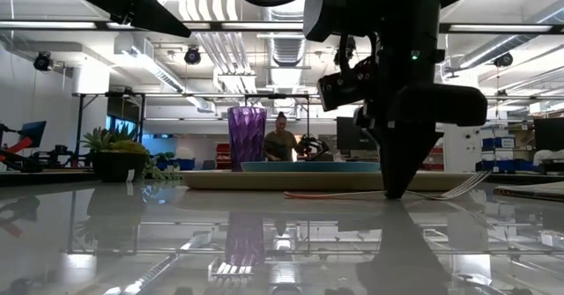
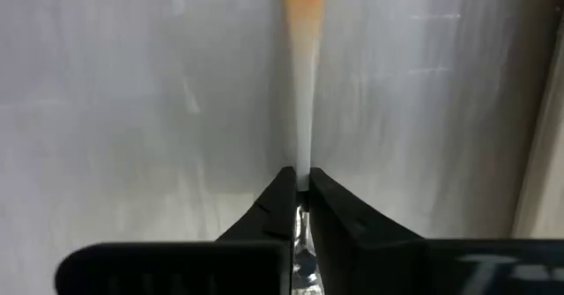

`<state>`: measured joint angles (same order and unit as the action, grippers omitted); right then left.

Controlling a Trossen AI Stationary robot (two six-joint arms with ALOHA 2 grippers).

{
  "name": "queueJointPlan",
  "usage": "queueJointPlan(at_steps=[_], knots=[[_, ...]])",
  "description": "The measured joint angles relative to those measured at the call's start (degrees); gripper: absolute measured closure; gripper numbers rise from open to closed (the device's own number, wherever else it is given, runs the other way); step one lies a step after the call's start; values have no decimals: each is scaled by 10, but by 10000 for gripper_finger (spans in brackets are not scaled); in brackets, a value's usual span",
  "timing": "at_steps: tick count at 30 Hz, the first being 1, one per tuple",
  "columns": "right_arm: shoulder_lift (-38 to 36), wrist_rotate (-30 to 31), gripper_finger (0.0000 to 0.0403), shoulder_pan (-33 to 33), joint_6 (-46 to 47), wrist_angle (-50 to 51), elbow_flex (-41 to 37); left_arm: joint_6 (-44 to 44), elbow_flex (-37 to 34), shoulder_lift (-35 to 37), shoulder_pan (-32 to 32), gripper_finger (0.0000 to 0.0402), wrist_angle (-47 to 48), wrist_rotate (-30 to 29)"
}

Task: Pick and place plate/cup/fork/spoon on tray
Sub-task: Put the orange fork on the white serving tray to the left of the black spoon

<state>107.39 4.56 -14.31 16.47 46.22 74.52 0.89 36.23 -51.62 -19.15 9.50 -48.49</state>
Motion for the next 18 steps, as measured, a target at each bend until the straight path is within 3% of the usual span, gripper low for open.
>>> queueJointPlan(at_steps=[6, 10, 18], knots=[[-6, -7, 393, -1, -4, 1, 0, -1, 0, 0, 0, 402, -15, 0], [-24, -3, 393, -10, -54, 12, 0, -2, 1, 0, 0, 402, -48, 15], [-77, 141, 394, -59, -185, 85, 0, 0, 2, -8, 0, 402, -108, 262]])
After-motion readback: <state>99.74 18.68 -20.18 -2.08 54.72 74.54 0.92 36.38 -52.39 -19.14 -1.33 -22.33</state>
